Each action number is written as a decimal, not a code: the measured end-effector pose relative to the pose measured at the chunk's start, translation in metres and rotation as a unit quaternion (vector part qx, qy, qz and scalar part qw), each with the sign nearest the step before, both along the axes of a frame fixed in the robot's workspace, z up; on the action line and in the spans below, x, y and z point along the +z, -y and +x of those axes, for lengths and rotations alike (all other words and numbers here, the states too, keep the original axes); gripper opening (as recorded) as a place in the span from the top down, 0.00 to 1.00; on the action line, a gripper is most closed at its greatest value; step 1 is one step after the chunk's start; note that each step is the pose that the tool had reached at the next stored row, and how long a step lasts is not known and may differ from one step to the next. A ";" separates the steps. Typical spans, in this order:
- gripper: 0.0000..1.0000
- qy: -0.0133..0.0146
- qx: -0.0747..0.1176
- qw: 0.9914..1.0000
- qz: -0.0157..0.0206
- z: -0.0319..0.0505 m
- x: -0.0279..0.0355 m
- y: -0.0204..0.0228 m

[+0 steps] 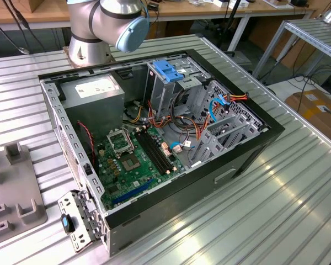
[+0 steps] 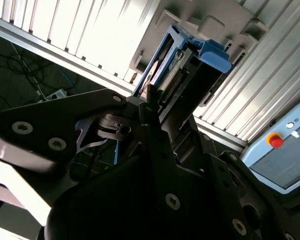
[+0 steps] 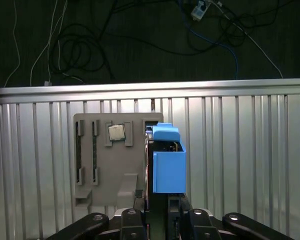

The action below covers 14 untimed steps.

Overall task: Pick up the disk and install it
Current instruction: 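Pick up the disk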

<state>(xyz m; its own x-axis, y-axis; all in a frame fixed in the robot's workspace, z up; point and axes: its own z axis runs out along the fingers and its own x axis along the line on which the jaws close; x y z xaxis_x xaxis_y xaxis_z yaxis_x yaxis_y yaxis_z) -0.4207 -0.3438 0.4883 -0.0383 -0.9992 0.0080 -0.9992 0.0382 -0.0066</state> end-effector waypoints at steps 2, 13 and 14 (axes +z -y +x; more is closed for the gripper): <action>0.65 0.000 0.000 1.000 0.000 0.0015 0.0000 0.0001; 0.65 0.000 0.000 1.000 0.000 0.0085 0.0017 -0.0001; 0.65 0.000 0.000 1.000 0.000 0.0090 0.0019 0.0000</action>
<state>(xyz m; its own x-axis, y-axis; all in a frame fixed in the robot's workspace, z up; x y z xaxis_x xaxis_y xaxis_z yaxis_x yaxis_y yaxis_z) -0.4117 -0.3438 0.4903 -0.0381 -0.9992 0.0080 -0.9993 0.0381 -0.0066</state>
